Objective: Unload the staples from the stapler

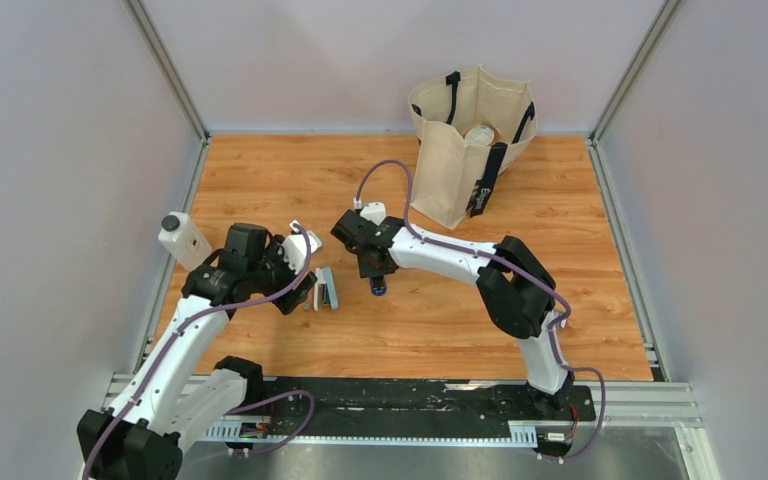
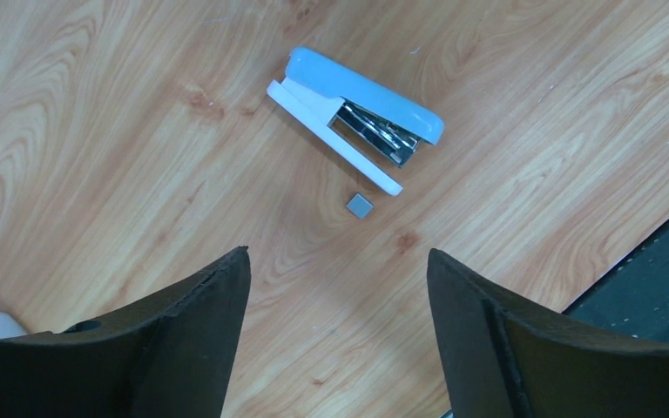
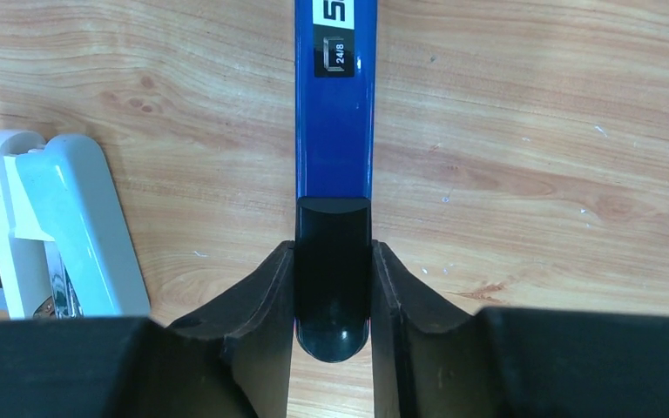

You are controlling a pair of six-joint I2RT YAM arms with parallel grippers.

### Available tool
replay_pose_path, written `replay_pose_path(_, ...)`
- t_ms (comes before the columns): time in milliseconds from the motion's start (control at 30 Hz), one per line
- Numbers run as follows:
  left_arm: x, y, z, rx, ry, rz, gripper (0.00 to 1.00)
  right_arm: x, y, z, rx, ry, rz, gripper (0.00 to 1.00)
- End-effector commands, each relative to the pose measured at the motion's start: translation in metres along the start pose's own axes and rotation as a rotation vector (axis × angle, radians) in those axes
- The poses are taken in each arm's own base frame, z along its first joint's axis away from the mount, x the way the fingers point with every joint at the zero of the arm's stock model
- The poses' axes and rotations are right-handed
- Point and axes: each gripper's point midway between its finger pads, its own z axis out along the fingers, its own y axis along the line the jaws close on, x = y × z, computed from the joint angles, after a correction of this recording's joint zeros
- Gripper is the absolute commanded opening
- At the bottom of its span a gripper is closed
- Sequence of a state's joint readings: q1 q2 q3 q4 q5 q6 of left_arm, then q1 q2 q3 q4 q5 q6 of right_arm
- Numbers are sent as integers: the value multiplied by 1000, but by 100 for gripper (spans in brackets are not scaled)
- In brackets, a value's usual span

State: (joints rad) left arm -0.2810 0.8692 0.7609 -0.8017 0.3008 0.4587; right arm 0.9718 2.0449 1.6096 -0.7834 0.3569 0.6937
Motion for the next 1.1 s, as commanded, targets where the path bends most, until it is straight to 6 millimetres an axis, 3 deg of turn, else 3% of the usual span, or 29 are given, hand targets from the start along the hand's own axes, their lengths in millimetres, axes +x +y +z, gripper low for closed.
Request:
replay_pose_path(0, -27, 0, 1, 23, -103, 22, 84, -28, 4, -23, -38, -60, 32, 5)
replay_pose_path(133, -55, -8, 3, 80, -226, 6, 85, -53, 10, -60, -146, -158, 137, 0)
replay_pose_path(267, -84, -24, 1, 220, -314, -25, 86, -56, 10, -87, -272, -218, 260, 0)
replay_pose_path(433, -102, -51, 4, 460, -334, -80, 85, -65, 9, -118, -396, -286, 395, 0)
replay_pose_path(733, -117, -71, 24, 726, -315, -303, 85, -75, 2, -141, -486, -379, 556, 0)
replay_pose_path(933, -115, -68, 36, 729, -310, -309, 85, -79, 2, -148, -519, -400, 607, 0)
replay_pose_path(1067, -111, -71, 45, 757, -297, -317, 79, -81, 3, -152, -544, -407, 624, 0)
